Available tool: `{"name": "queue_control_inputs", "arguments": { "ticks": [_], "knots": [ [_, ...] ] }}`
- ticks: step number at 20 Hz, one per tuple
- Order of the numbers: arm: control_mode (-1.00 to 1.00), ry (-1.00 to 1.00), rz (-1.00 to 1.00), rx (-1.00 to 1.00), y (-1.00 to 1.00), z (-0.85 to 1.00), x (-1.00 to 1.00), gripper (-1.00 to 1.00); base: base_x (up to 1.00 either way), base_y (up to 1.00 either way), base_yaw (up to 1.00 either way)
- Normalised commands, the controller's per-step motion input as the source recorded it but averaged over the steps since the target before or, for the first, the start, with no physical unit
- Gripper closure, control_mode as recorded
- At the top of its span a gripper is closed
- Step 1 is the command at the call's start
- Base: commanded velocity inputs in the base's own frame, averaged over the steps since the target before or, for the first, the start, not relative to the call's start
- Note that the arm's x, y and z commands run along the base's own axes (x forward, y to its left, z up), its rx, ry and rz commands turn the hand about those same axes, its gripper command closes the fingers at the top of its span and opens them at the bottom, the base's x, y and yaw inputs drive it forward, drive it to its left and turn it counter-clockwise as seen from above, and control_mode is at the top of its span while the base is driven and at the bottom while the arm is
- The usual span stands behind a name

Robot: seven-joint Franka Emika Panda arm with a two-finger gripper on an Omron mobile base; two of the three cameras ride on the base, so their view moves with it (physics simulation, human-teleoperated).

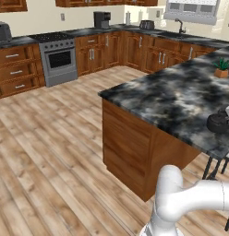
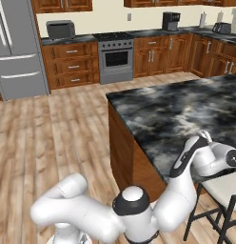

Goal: The kettle is done boiling. Turn off the stove, then wait for 300 timesteps before moving the kettle to the dining table.

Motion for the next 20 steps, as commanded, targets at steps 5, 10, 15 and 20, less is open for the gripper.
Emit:
{"name": "queue_control_inputs", "arguments": {
  "ticks": [5, 10, 15, 20],
  "knots": [
    [-1.00, 0.00, 0.00, 0.00, -0.11, -0.11, 0.17, 1.00, 0.00, 0.00, 0.00],
    [-1.00, 0.00, 0.00, 0.00, -0.10, -0.10, 0.19, 1.00, 0.00, 0.00, 0.00],
    [-1.00, 0.00, 0.00, 0.00, -0.11, -0.11, 0.17, 1.00, 0.00, 0.00, 0.00],
    [-1.00, 0.00, 0.00, 0.00, -0.01, -0.09, 0.07, 1.00, 0.00, 0.00, 0.00]
  ]
}}
